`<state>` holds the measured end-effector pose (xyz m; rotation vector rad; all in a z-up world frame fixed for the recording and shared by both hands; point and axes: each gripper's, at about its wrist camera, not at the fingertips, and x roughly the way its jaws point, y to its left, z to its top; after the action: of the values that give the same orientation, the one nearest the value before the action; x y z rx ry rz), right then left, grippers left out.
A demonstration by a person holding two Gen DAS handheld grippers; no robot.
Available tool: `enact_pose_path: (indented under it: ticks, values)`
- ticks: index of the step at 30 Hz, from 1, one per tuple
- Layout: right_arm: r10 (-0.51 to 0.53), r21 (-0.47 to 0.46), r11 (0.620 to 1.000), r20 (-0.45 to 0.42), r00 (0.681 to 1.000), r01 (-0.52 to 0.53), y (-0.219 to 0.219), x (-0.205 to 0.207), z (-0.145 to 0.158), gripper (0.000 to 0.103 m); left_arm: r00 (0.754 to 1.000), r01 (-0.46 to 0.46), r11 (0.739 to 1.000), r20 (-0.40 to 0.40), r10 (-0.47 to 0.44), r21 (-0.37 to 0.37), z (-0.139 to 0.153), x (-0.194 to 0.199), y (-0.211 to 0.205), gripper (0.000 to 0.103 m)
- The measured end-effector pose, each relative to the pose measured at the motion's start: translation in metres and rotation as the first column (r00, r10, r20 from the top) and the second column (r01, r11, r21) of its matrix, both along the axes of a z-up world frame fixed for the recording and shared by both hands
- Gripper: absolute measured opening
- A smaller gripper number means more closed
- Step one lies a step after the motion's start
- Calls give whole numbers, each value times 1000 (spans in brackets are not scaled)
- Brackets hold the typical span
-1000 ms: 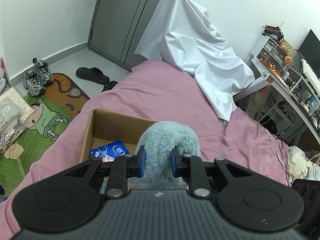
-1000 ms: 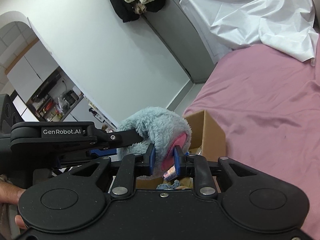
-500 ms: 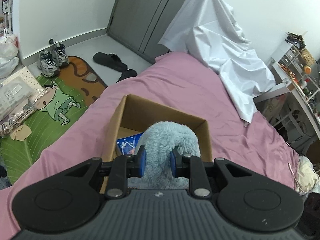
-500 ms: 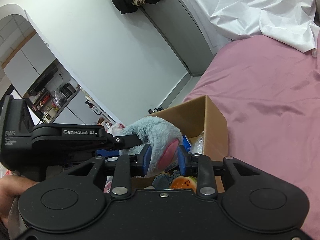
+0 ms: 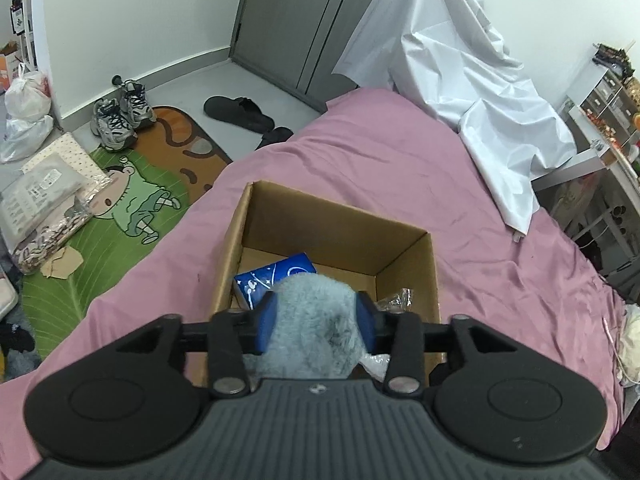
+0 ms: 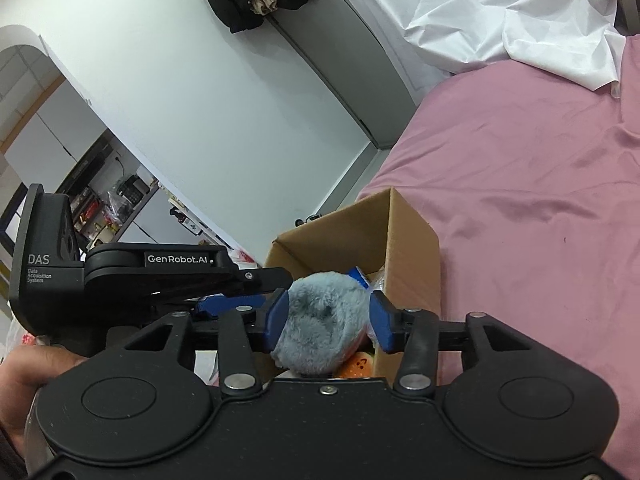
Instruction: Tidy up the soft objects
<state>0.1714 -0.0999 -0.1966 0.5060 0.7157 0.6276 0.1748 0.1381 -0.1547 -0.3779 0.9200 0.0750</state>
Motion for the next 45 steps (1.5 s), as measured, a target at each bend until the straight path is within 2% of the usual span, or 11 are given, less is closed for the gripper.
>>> enact_pose_path:
  ticks: [6, 12, 19, 25, 29, 34, 36, 45]
  values:
    - [-12, 5, 1000, 8, 1000, 12, -11, -1, 8, 52, 1000, 13, 998, -15, -12, 55, 8, -9, -11, 69]
    - [-50, -43, 998, 13, 999, 51, -26, -2, 22, 60, 999, 19, 993, -29, -16, 116, 19, -17, -20, 79]
    - [-102, -110, 989, 18, 995, 103, -48, -14, 40, 68, 997, 59, 987, -53, -52, 148, 34, -33, -34, 81]
    - [-114, -137, 983, 37, 993, 118, -61, -30, 59, 84, 990, 116, 978, -103, -99, 174, 56, -50, -46, 81]
    - [-117, -142, 982, 37, 992, 121, -66, -42, 69, 95, 991, 107, 979, -94, -92, 173, 74, -64, -48, 81]
    - [-127, -150, 980, 44, 991, 132, -71, -54, 83, 103, 995, 90, 980, -53, -82, 176, 93, -85, -48, 82]
    - [-124, -156, 979, 50, 991, 131, -72, -59, 88, 103, 996, 86, 981, -35, -81, 174, 100, -95, -48, 90]
    - [-98, -217, 970, 68, 993, 111, -70, -84, 116, 103, 999, 53, 980, -2, -54, 194, 123, -137, -35, 97]
